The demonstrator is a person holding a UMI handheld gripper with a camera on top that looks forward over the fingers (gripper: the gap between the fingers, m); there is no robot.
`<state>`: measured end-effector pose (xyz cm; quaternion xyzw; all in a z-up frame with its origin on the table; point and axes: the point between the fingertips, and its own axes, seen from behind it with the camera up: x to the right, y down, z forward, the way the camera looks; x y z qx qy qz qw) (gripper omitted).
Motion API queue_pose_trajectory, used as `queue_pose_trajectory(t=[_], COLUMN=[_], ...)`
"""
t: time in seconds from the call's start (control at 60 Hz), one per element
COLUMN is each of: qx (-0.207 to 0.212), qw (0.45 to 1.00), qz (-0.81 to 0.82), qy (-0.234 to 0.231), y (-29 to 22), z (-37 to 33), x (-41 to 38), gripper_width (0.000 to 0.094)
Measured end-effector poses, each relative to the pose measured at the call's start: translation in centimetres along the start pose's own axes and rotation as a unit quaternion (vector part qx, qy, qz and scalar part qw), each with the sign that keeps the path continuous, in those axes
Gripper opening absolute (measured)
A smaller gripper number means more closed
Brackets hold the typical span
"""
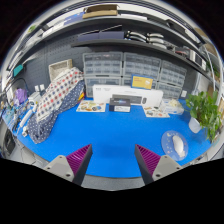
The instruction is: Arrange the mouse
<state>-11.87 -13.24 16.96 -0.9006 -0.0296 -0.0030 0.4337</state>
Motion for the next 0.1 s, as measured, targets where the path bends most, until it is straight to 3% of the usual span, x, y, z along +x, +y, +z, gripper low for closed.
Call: queue_pose_trajectory(t=[0.1], qx=[0.003], qw=[1.000], qz=[0.000], qy=[-0.006], y=[0.43], z=[-0.53], x=[-0.85], gripper_width=[0.0869])
